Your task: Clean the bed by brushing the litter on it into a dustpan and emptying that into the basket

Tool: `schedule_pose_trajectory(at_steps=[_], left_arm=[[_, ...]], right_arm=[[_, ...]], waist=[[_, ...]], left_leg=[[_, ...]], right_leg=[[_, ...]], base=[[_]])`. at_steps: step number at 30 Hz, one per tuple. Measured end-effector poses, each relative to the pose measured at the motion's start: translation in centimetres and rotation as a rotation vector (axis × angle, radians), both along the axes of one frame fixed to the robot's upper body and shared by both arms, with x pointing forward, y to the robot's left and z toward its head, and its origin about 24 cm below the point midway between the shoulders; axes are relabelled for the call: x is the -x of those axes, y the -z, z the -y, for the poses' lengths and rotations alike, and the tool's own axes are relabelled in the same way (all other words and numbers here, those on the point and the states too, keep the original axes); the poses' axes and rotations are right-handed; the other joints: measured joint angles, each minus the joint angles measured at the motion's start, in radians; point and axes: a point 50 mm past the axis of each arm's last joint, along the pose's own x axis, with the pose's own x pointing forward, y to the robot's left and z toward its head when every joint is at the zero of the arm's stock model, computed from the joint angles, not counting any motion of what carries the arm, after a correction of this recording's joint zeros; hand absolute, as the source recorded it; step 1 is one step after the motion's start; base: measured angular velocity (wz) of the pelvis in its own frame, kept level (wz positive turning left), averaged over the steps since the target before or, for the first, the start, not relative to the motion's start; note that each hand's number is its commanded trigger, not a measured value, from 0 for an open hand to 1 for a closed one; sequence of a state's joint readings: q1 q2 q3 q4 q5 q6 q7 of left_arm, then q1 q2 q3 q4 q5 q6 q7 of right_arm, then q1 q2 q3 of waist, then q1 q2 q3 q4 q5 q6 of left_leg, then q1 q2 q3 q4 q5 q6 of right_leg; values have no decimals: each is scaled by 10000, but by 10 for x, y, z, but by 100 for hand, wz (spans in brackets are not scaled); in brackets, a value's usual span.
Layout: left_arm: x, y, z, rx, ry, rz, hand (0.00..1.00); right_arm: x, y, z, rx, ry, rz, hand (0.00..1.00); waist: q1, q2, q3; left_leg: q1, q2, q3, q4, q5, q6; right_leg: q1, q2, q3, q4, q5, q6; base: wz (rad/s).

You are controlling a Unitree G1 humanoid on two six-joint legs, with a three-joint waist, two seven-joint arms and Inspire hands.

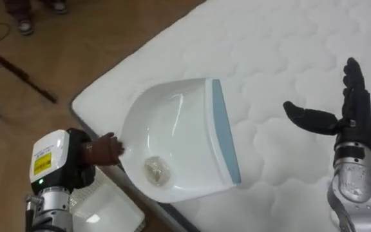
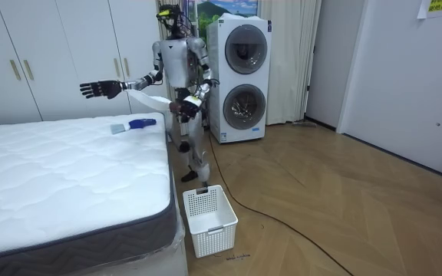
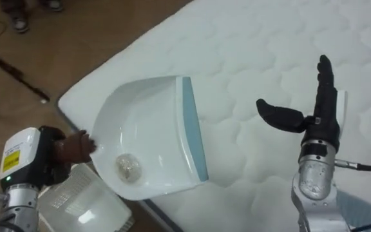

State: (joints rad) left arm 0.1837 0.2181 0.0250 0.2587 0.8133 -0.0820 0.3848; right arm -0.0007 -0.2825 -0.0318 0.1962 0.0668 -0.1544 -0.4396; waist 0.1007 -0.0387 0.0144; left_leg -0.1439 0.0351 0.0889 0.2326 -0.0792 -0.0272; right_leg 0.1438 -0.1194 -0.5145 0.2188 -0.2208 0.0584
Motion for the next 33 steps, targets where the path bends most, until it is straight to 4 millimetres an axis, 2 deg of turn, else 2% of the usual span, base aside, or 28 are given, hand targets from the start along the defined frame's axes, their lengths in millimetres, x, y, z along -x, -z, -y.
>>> schedule_pose_trajectory(at_steps=[1,3,4,5,8,9,10,12,14,15,16,17,18,19,20,21,22,23,24,25,26,27,28,29,30,31,32,33], left_arm=[[-2,-1,1,20,71,87,100],[-7,-3,3,95,150,248,100],[-8,-4,3,135,135,262,100],[-9,-3,3,242,89,270,100],[-10,-4,3,280,62,304,100],[-10,-4,3,278,43,314,100],[-10,-4,4,285,57,286,100],[-11,-3,6,291,164,276,100],[-12,-4,8,290,267,297,100],[-12,-3,9,297,304,290,100],[-12,-3,10,301,309,293,100],[-12,-4,9,317,297,301,100],[-12,-3,9,315,289,263,100],[-12,-2,9,320,257,216,100],[-11,0,8,299,244,120,100],[-11,1,8,371,250,125,100],[-12,0,8,522,252,204,100],[-13,2,8,866,232,217,100],[-14,5,7,1170,103,160,100],[-14,9,8,1343,57,-31,100],[-13,11,8,1390,23,-145,100],[-11,15,10,1407,25,-332,100],[-11,15,10,1386,38,-382,100],[-11,15,10,1330,48,-371,100],[-12,14,9,1312,41,-342,100],[-13,13,9,1305,50,-294,100],[-14,12,9,1322,48,-260,100],[-16,12,9,1344,49,-213,100]], right_arm=[[0,-1,0,39,72,109,0],[-2,-5,0,53,102,356,0],[-4,-6,-1,28,63,440,0],[-6,-9,-2,-24,29,571,0],[-10,-14,-2,-9,190,831,0],[-10,-14,-3,23,190,845,0],[-10,-13,-4,1,216,829,0],[-9,-13,-4,-11,379,887,0],[-9,-14,-3,1,492,952,0],[-9,-13,-3,-1,528,950,0],[-8,-13,-3,-3,535,940,0],[-8,-13,-4,2,514,930,0],[-8,-12,-5,-10,490,913,0],[-8,-11,-6,-40,473,894,0],[-5,-7,-6,-75,574,761,0],[1,-2,-3,-60,855,594,0],[3,-1,-1,-72,1002,571,0],[6,2,-1,-112,1137,459,0],[7,4,-2,-176,1123,380,0],[11,9,-2,-219,1155,140,0],[12,11,-2,-214,1118,35,0],[13,12,-1,-208,1101,-103,0],[14,13,0,-207,1128,-144,0],[13,12,-1,-211,1118,-172,0],[12,12,-2,-236,1055,-164,0],[10,13,-1,-268,1087,-219,0],[8,14,-1,-271,1109,-262,0],[5,17,0,-258,1146,-374,0]], waist=[[-145,-16,7],[-226,-30,20],[-208,-26,21],[-176,-16,22],[-196,66,2],[-224,81,4],[-309,174,-2],[-476,298,-38],[-564,319,-53],[-581,350,-56],[-568,350,-55],[-481,406,-21],[-336,493,11],[-351,581,11],[-553,656,-20],[-867,403,-85],[-926,386,-87],[-854,400,-82],[-781,580,-40],[-919,555,-28],[-1061,512,-39],[-1266,449,-49],[-1274,420,-68],[-1156,350,-67],[-1063,281,-50],[-991,190,-55],[-958,131,-18],[-943,74,-7]], left_leg=[[-122,132,1176,-7,215,242],[-316,208,2276,-59,438,527],[-383,208,2437,-75,516,586],[-486,162,2548,-171,662,661],[-742,22,2437,-222,830,724],[-895,83,2655,84,766,801],[-1010,174,2901,491,585,1009],[-1017,103,2862,581,397,1150],[-990,-141,2623,419,377,1231],[-975,-218,2540,355,373,1425],[-973,-282,2493,350,357,1475],[-1021,-430,2081,356,279,1656],[-1043,-679,1392,361,278,1660],[-1040,-789,1019,366,291,1642],[-956,-1198,17,237,442,1414],[-913,-1478,-205,304,538,1117],[-955,-1198,499,941,243,1029],[-814,-473,1430,2062,-730,968],[-761,-93,1537,2360,-1397,815],[-762,-331,987,2341,-1553,1158],[-726,-493,706,2261,-1493,1231],[-697,-742,284,1955,-1256,1368],[-689,-856,109,1748,-1116,1407],[-684,-914,-6,1402,-850,1485],[-696,-983,-211,1247,-665,1488],[-733,-1057,-423,1202,-603,1487],[-742,-1102,-529,1210,-593,1472],[-840,-1225,-820,1243,-567,1430]], right_leg=[[55,10,-519,5,-21,-35],[98,23,-939,-3,-97,-155],[99,11,-1059,-12,-117,-151],[100,34,-1476,-12,-155,-151],[149,-39,-2496,-35,-188,-155],[230,-71,-3053,-6,-188,-154],[423,-13,-3540,76,-194,-145],[479,-67,-3618,442,-277,-50],[308,-295,-3123,831,-448,-32],[164,-429,-2630,1105,-599,-65],[33,-508,-2298,1206,-723,-120],[-358,-456,-1420,1376,-1006,-301],[-990,-300,-631,1480,-1103,-439],[-1297,-197,-333,1505,-1029,-430],[-1604,7,-62,1475,-741,-618],[-1512,-272,-590,1409,-715,-685],[-1363,-467,-1079,1427,-718,-661],[-1047,-546,-1609,1421,-744,-541],[-721,-499,-2013,1575,-797,-425],[-719,-451,-1805,1851,-846,-294],[-871,-424,-1319,1982,-845,-328],[-1401,-354,120,2375,-882,-396],[-1675,-298,778,2479,-894,-401],[-2174,-260,1643,2425,-870,-278],[-2374,-89,2110,2176,-754,-101],[-2477,37,2187,1883,-558,-117],[-2514,63,2237,1737,-358,-107],[-2490,138,2258,1586,-142,-373]], base=[[142],[109],[87],[72],[60],[45],[50],[55],[35],[16],[8],[-18],[-19],[18],[83],[99],[64],[25],[42],[64],[99],[82],[79],[58],[71],[60],[74],[65]])
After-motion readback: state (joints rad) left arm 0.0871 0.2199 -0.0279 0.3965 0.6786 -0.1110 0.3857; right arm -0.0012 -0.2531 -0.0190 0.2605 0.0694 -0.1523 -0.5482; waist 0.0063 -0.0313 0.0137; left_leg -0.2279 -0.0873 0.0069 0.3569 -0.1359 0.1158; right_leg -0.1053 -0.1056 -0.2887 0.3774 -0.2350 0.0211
